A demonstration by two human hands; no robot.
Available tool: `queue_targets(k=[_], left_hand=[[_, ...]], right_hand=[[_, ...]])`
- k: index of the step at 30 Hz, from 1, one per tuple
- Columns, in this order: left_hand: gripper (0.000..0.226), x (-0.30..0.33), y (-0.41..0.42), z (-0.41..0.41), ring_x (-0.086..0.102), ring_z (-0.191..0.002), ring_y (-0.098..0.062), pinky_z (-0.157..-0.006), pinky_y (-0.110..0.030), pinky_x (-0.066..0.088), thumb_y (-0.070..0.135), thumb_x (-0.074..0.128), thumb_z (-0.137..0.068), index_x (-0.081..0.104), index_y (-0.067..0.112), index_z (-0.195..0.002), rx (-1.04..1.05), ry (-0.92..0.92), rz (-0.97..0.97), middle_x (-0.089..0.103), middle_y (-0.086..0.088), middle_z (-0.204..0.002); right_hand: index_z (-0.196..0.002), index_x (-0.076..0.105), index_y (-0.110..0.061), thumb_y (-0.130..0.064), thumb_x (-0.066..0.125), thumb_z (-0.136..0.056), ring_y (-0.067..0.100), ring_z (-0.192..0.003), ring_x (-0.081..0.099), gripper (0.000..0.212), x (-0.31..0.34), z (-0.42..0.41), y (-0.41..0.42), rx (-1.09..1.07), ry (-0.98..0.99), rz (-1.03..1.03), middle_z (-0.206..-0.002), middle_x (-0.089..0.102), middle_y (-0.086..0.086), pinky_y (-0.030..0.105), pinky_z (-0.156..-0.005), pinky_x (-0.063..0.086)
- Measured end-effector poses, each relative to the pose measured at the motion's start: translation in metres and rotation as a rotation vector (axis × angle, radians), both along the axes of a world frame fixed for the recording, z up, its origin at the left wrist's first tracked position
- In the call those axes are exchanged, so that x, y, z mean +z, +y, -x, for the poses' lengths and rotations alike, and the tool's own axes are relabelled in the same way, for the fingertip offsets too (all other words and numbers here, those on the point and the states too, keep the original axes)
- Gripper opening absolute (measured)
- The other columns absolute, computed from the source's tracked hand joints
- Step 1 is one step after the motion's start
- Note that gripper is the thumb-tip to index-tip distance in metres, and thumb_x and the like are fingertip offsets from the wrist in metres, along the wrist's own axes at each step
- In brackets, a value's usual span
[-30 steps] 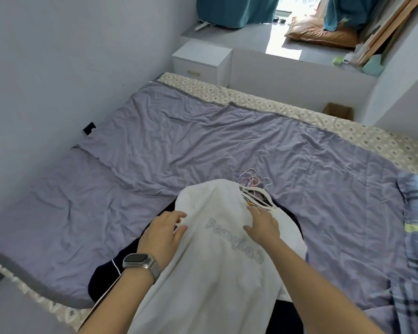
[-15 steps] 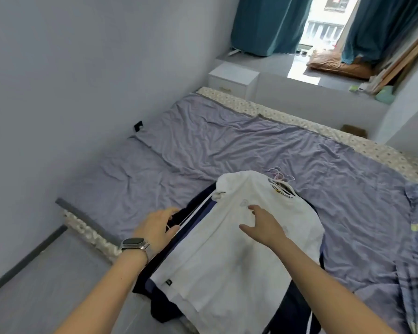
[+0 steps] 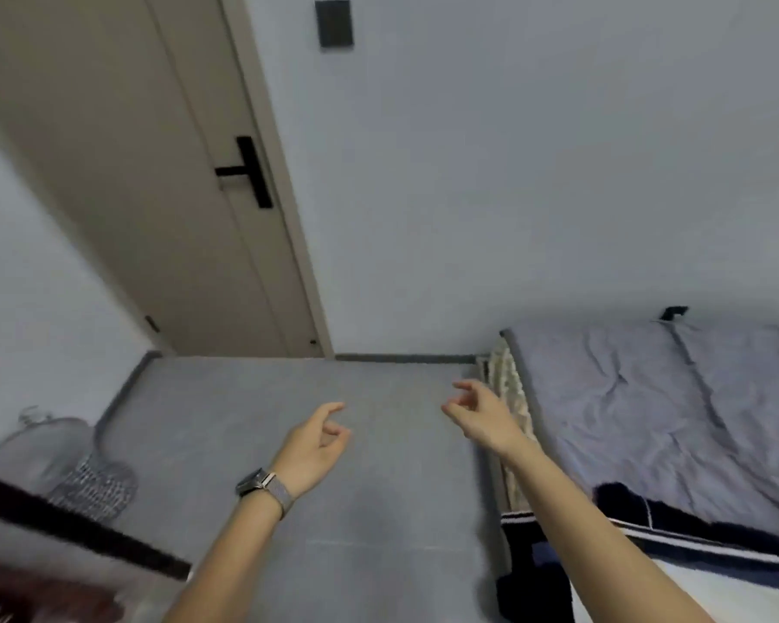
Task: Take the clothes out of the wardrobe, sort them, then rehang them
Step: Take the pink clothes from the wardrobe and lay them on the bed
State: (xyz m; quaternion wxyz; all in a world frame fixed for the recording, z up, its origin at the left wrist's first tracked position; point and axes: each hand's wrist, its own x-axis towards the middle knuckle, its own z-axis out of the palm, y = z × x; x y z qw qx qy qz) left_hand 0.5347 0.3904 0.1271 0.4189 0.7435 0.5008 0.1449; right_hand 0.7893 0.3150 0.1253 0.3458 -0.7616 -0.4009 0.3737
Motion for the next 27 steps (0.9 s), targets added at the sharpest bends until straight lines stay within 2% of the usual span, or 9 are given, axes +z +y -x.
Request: queue_targets(k=[2, 6, 9, 11, 13, 16, 18, 22, 27], left_hand=[[0.034, 0.007, -0.014, 0.06, 0.059, -0.075, -0.006, -0.076, -0.021, 0.046, 0.02, 0.058, -0.09, 0.046, 0.029, -0.12, 0.185, -0.032, 0.001, 0.062, 0.007, -0.09], [0.033, 0.022, -0.084, 0.159, 0.062, -0.081, -0.012, -0.076, -0.018, 0.045, 0.016, 0.061, -0.089, 0.048, 0.032, -0.114, 0.626, -0.208, 0.014, 0.066, -0.002, -0.09], [0.032, 0.034, -0.144, 0.212, 0.062, -0.086, -0.016, -0.083, -0.021, 0.046, 0.014, 0.061, -0.089, 0.05, 0.031, -0.114, 0.918, -0.34, -0.001, 0.068, -0.01, -0.091], [0.034, 0.039, -0.176, 0.248, 0.065, -0.088, -0.018, -0.087, -0.03, 0.048, 0.026, 0.064, -0.085, 0.052, 0.032, -0.117, 1.073, -0.375, -0.029, 0.07, -0.008, -0.094], [0.042, 0.048, -0.206, 0.286, 0.066, -0.089, -0.016, -0.086, -0.032, 0.049, 0.039, 0.061, -0.079, 0.051, 0.034, -0.119, 1.205, -0.377, -0.051, 0.07, -0.002, -0.094], [0.031, 0.057, -0.245, 0.345, 0.065, -0.087, -0.012, -0.08, -0.029, 0.05, 0.03, 0.06, -0.089, 0.048, 0.037, -0.117, 1.355, -0.386, -0.118, 0.069, 0.002, -0.094], [0.032, 0.058, -0.265, 0.384, 0.065, -0.083, -0.011, -0.075, -0.025, 0.048, 0.027, 0.057, -0.091, 0.048, 0.036, -0.12, 1.43, -0.407, -0.153, 0.069, 0.002, -0.094], [0.031, 0.059, -0.282, 0.467, 0.064, -0.086, -0.012, -0.072, -0.021, 0.046, 0.029, 0.054, -0.092, 0.047, 0.036, -0.121, 1.503, -0.417, -0.178, 0.066, 0.001, -0.098], [0.03, 0.069, -0.275, 0.536, 0.062, -0.09, -0.006, -0.074, -0.016, 0.046, 0.027, 0.053, -0.093, 0.046, 0.038, -0.12, 1.524, -0.425, -0.229, 0.064, 0.005, -0.102]], right_hand=[[-0.125, 0.05, -0.018, -0.027, 0.064, -0.087, 0.015, -0.082, 0.061, 0.041, 0.017, 0.046, 0.034, 0.152, 0.04, -0.032, -0.094, 0.06, -0.005, 0.035, -0.076, 0.051], [-0.123, 0.047, -0.025, -0.038, 0.06, -0.089, 0.024, -0.096, 0.064, 0.039, 0.047, 0.146, 0.071, 0.397, 0.146, -0.072, -0.107, 0.062, 0.007, 0.045, -0.091, 0.052], [-0.124, 0.048, -0.021, -0.036, 0.057, -0.092, 0.02, -0.097, 0.064, 0.036, 0.064, 0.236, 0.074, 0.598, 0.265, -0.092, -0.112, 0.063, 0.008, 0.041, -0.088, 0.053], [-0.12, 0.05, -0.019, -0.033, 0.056, -0.094, 0.018, -0.098, 0.064, 0.03, 0.074, 0.298, 0.065, 0.727, 0.323, -0.096, -0.11, 0.065, 0.004, 0.039, -0.087, 0.053], [-0.112, 0.053, -0.016, -0.031, 0.056, -0.094, 0.018, -0.097, 0.066, 0.024, 0.081, 0.359, 0.051, 0.838, 0.369, -0.078, -0.105, 0.067, 0.003, 0.039, -0.087, 0.054], [-0.1, 0.053, -0.015, -0.033, 0.057, -0.093, 0.018, -0.094, 0.067, 0.02, 0.083, 0.448, 0.032, 0.989, 0.392, -0.03, -0.104, 0.068, 0.003, 0.04, -0.086, 0.055], [-0.102, 0.052, -0.013, -0.032, 0.056, -0.094, 0.017, -0.093, 0.066, 0.021, 0.082, 0.503, 0.021, 1.064, 0.403, 0.004, -0.103, 0.067, 0.002, 0.04, -0.087, 0.054], [-0.097, 0.051, -0.009, -0.027, 0.056, -0.094, 0.022, -0.093, 0.065, 0.02, 0.075, 0.602, 0.006, 1.137, 0.422, 0.034, -0.103, 0.068, 0.008, 0.032, -0.072, 0.053], [-0.084, 0.049, -0.018, -0.035, 0.06, -0.091, 0.025, -0.099, 0.065, 0.021, 0.071, 0.689, 0.01, 1.178, 0.407, 0.016, -0.106, 0.066, 0.01, 0.045, -0.086, 0.055]])
